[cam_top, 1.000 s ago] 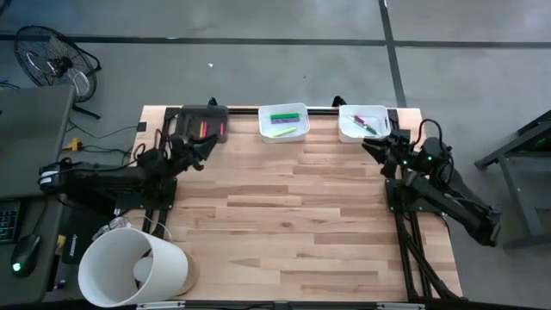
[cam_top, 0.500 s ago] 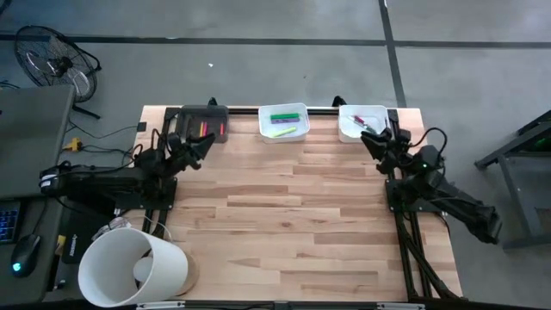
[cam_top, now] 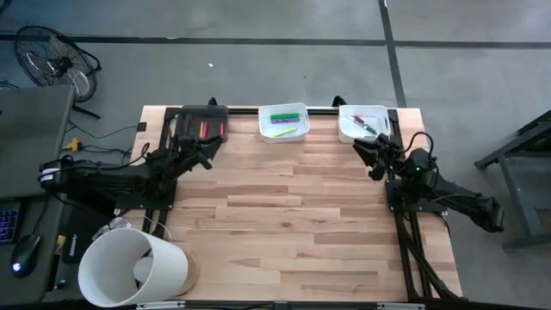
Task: Pick & Place Markers
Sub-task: Return to Home Position
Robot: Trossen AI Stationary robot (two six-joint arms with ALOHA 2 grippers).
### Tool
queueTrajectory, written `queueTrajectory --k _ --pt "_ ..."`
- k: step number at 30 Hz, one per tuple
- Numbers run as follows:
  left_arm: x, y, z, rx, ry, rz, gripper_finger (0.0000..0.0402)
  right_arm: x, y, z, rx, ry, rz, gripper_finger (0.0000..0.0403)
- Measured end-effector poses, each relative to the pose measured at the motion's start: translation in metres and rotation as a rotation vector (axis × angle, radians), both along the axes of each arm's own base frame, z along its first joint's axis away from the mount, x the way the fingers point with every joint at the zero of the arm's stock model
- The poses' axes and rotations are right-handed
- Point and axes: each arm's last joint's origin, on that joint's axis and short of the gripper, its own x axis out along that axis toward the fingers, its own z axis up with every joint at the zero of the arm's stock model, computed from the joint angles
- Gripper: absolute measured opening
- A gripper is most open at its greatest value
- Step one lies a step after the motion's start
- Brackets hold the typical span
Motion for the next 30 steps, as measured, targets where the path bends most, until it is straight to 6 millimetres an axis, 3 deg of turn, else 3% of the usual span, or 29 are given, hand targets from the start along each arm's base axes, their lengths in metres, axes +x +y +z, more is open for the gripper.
queueTrajectory --k 9,18,30 --pt "0.0 0.002 -0.001 0.129 0.124 0.111 0.0131 0.001 0.001 -0.004 -0.166 0.125 -0.012 0.0122" --pt "0.001 0.001 -0.003 0.147 0.155 0.075 0.0131 0.002 0.002 -0.01 -0.146 0.181 0.028 0.0122" --pt "0.002 0.002 -0.018 0.118 0.319 0.061 0.0131 0.002 0.002 -0.01 -0.144 0.179 0.029 0.0122"
